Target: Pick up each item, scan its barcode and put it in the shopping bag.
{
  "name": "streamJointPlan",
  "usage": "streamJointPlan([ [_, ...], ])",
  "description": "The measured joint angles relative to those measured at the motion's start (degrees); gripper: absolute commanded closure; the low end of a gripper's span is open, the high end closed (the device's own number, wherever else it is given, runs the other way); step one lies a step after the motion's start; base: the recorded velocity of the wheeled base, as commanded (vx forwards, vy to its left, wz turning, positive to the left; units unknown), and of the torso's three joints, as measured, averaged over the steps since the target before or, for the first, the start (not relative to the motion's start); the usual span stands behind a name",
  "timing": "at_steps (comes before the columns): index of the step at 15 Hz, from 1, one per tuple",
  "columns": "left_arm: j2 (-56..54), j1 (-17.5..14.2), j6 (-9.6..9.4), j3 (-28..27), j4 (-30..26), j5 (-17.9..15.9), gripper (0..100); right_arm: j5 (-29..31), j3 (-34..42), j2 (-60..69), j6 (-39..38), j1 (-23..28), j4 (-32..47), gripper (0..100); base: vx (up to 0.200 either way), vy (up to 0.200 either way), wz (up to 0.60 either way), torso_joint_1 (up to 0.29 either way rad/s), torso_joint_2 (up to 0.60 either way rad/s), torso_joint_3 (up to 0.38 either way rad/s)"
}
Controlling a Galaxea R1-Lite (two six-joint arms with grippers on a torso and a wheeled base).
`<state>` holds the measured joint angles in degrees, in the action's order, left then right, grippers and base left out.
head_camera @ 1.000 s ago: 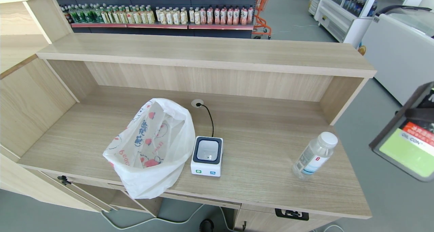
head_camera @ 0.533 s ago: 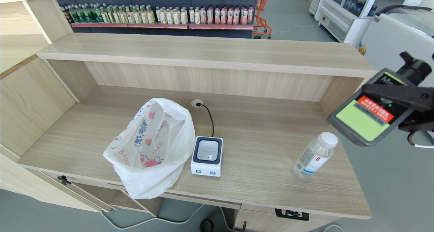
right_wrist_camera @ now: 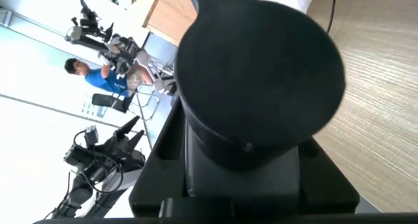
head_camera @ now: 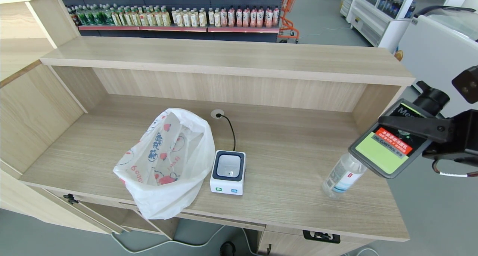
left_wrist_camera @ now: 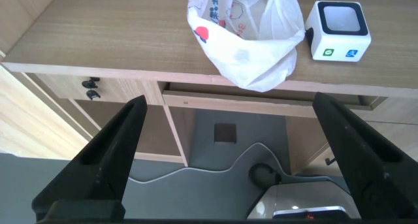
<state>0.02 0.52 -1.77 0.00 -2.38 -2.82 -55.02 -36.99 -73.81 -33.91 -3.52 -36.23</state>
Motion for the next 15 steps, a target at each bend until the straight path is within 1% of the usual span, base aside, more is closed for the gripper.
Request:
streamJointPlan([
  [3, 0.0, 0.0, -0.06, 0.0, 0.02, 0.02, 0, -0.07, -0.06, 0.24, 0.0, -0.63, 0.0, 100, 0.0, 0.0, 0.0, 0.0, 0.0, 0.0],
  [13, 0.0, -0.01, -0.15, 0.0, 0.02, 0.0, 0, 0.13, -0.27, -0.27, 0.11, -0.91, -0.74, 100, 0.0, 0.2, 0.0, 0.002, 0.0, 0.001],
  [14, 0.0, 0.02, -0.15, 0.0, 0.0, 0.02, 0, 1.15, -0.39, -0.77, 0.15, -0.91, -1.51, 100, 0.0, 0.2, 0.0, 0.002, 0.0, 0.002],
  [15, 0.0, 0.02, -0.15, 0.0, 0.0, 0.0, 0, 3.62, -0.55, -1.65, 0.44, -0.99, -2.46, 100, 0.0, 0.2, 0.0, 0.002, 0.0, -0.002],
])
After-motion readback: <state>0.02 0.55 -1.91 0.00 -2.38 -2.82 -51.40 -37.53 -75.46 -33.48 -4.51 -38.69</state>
